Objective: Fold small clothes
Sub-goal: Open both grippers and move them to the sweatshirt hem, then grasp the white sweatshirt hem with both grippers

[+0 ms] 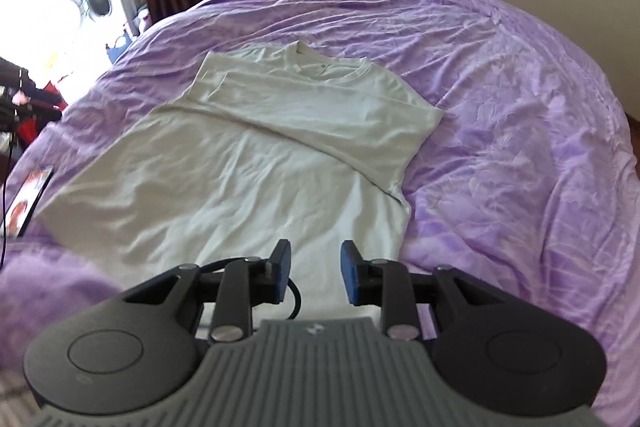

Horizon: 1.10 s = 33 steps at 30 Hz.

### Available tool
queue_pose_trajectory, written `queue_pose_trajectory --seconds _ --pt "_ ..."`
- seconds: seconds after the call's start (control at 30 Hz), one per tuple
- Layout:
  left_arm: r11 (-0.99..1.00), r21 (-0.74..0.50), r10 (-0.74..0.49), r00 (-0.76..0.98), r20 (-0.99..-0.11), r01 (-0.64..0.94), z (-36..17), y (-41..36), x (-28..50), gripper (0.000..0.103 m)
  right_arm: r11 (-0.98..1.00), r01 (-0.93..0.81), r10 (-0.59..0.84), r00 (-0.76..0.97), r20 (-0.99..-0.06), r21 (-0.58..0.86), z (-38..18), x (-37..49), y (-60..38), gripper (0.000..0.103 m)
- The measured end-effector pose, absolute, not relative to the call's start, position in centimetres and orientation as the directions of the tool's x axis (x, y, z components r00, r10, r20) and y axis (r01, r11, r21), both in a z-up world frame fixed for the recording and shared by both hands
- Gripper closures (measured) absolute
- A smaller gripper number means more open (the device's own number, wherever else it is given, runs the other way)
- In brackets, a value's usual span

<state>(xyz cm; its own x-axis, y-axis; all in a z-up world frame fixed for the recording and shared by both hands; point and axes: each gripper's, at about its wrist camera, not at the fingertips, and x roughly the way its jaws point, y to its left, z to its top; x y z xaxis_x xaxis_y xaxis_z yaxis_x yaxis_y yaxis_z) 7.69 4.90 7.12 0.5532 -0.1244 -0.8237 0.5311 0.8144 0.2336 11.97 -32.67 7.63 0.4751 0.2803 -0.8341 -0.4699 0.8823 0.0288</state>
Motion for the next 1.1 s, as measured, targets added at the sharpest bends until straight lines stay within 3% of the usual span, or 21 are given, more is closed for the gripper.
queue_pose_trajectory --seconds 0.33,0.4,0.53,0.8,0.97,1.1 --pt "0.676 0.290 -0.062 0.445 -0.893 0.677 3.7 4.5 3.5 0.062 0.828 -0.546 0.146 0.429 -0.891 -0.127 11.8 5.6 -35.6 0.078" --pt "0.665 0.285 -0.058 0.428 -0.902 0.691 3.1 4.4 3.3 0.062 0.806 -0.566 0.097 0.413 -0.905 -0.172 12.8 4.6 -35.9 0.064" --pt "0.605 0.313 -0.041 0.420 -0.906 0.732 1.9 4.1 2.9 0.052 0.760 -0.621 0.073 0.377 -0.923 -0.193 13.0 3.8 -35.6 0.062" --pt "0.440 0.346 -0.003 0.386 -0.922 0.829 -1.7 3.2 0.8 0.040 0.626 -0.758 0.103 0.311 -0.945 -0.181 3.5 5.6 -31.3 0.063" --pt "0.311 0.336 0.015 0.349 -0.937 0.889 -4.0 2.5 0.3 0.039 0.518 -0.844 0.152 0.248 -0.957 -0.136 -0.6 6.2 -29.3 0.063" --pt "0.214 0.394 0.076 0.387 -0.919 0.894 -6.2 2.2 0.2 0.032 0.422 -0.895 0.152 0.227 -0.962 -0.145 -2.0 5.6 -28.1 0.057"
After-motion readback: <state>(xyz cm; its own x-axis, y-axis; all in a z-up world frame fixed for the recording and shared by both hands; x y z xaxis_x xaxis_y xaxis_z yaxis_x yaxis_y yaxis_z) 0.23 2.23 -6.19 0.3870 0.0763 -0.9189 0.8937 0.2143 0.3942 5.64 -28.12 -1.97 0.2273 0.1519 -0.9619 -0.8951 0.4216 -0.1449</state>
